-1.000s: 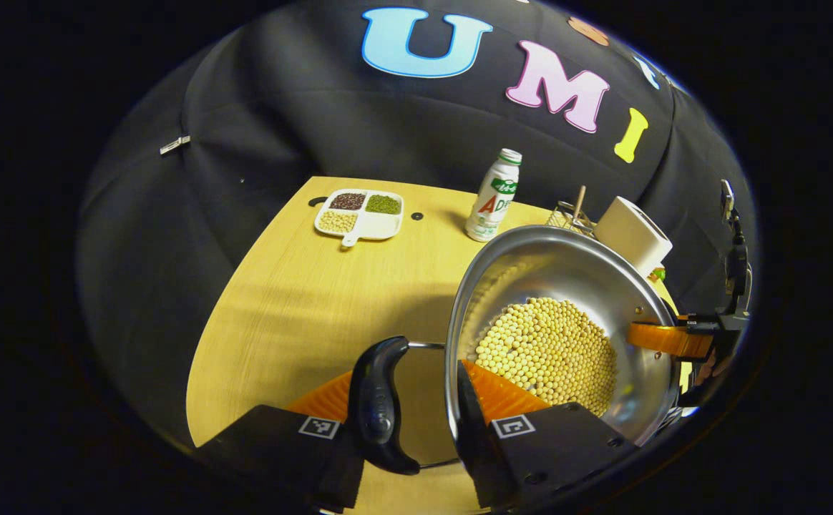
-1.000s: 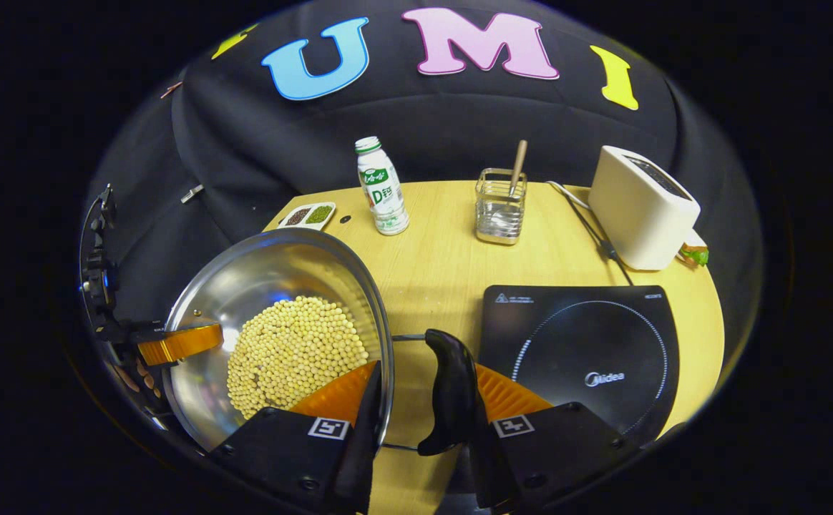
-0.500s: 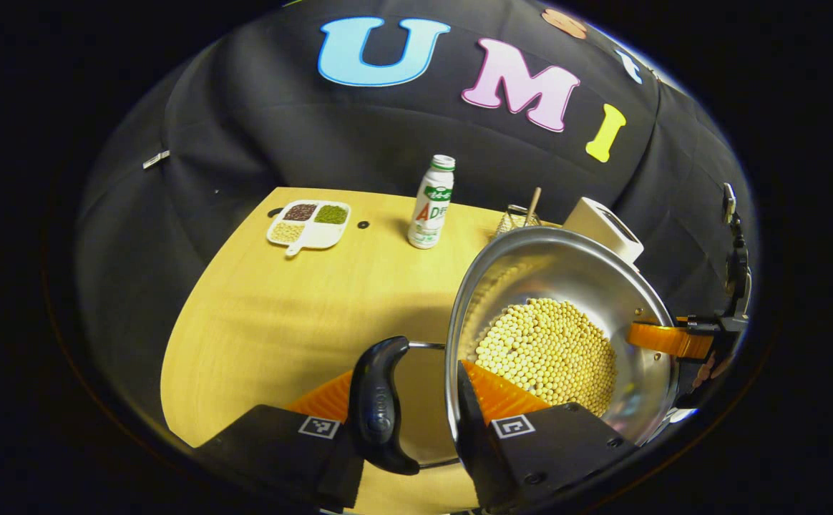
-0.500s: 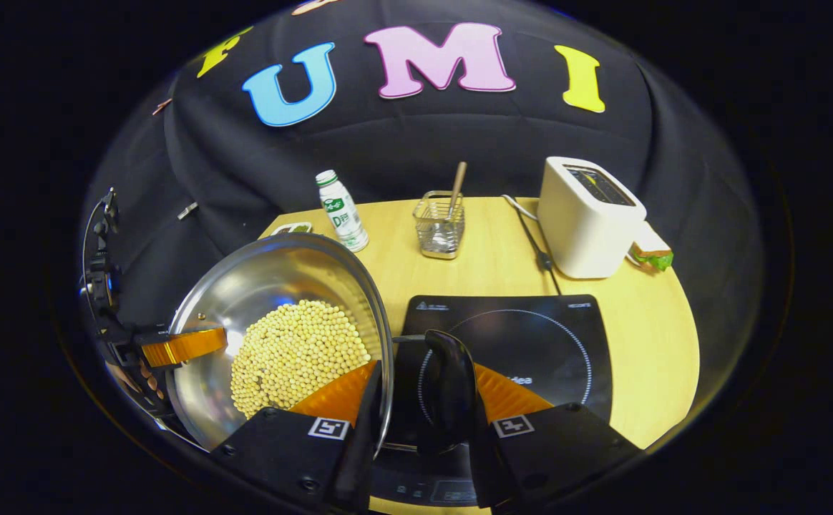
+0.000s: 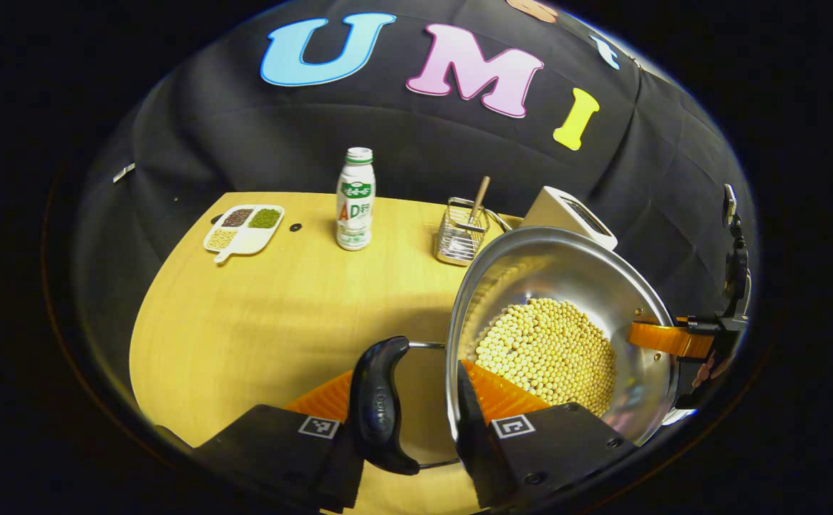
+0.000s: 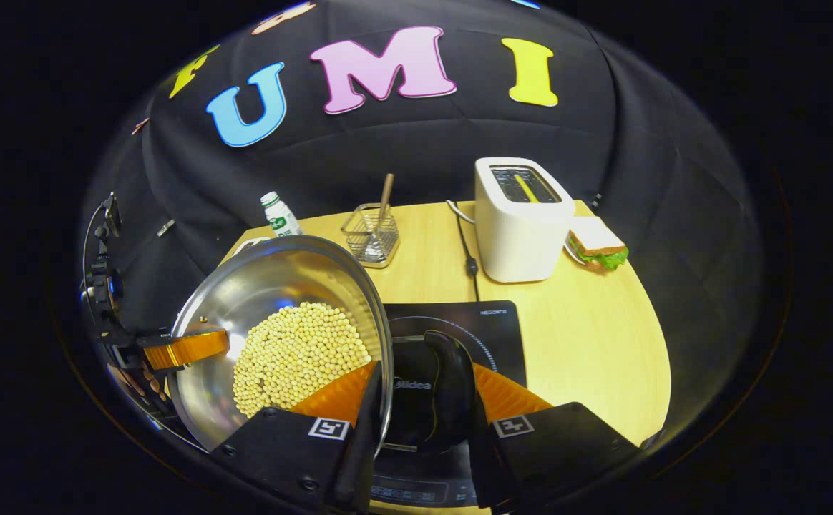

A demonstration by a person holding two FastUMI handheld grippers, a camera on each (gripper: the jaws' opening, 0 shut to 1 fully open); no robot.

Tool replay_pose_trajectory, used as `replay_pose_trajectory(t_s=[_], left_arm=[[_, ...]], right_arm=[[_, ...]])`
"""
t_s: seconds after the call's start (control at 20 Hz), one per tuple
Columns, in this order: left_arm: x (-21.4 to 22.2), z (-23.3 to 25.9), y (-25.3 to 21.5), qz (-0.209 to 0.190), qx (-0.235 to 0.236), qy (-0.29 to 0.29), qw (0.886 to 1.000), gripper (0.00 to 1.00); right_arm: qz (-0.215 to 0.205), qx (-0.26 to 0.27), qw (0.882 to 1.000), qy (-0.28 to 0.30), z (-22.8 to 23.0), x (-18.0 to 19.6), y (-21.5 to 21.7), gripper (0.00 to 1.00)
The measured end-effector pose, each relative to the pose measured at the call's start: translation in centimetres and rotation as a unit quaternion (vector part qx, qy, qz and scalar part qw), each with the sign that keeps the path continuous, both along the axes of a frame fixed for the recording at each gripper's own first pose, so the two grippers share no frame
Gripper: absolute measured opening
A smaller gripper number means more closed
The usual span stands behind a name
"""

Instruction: First push the handle of the pot to place it horizontally, then grasp the pot with both hands and set it on the induction cooktop.

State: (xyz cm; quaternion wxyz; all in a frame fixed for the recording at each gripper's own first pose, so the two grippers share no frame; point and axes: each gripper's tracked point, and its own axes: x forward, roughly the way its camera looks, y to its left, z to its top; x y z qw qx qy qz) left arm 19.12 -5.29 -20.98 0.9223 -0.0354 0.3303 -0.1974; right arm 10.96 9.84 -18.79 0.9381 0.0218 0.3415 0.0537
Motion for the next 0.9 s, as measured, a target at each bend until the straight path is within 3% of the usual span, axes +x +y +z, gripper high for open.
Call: replay_pose_trajectory(t_s=[0.1, 0.15, 0.3, 0.35, 0.4, 0.9], left_arm=[[0.0, -0.6, -2.0, -0.005, 0.0, 0.004, 1.0, 0.62], [0.0, -1.0, -2.9, -0.007, 0.0, 0.007, 1.0, 0.62], [0.0, -2.0, -5.1, -0.008, 0.0, 0.013, 1.0, 0.62], [0.0, -2.4, -5.7, -0.007, -0.001, 0.015, 1.0, 0.62], [0.1, -2.5, -6.2, -0.005, -0.002, 0.014, 1.0, 0.62], [1.3, -4.8, -9.3, 0.003, 0.001, 0.021, 1.0, 0.62]], right_arm=[[-0.007, 0.0, 1.0, 0.004, -0.3, 0.1, -1.9, 0.53], [-0.01, 0.0, 1.0, 0.007, -0.6, 0.2, -2.8, 0.58], [-0.014, 0.001, 1.0, 0.014, -1.4, 0.5, -5.1, 0.58], [-0.015, 0.001, 1.0, 0.017, -1.7, 0.6, -5.7, 0.53], [-0.015, 0.001, 1.0, 0.019, -2.0, 0.8, -6.2, 0.57], [-0.015, 0.005, 0.999, 0.034, -4.3, 2.8, -9.0, 0.57]])
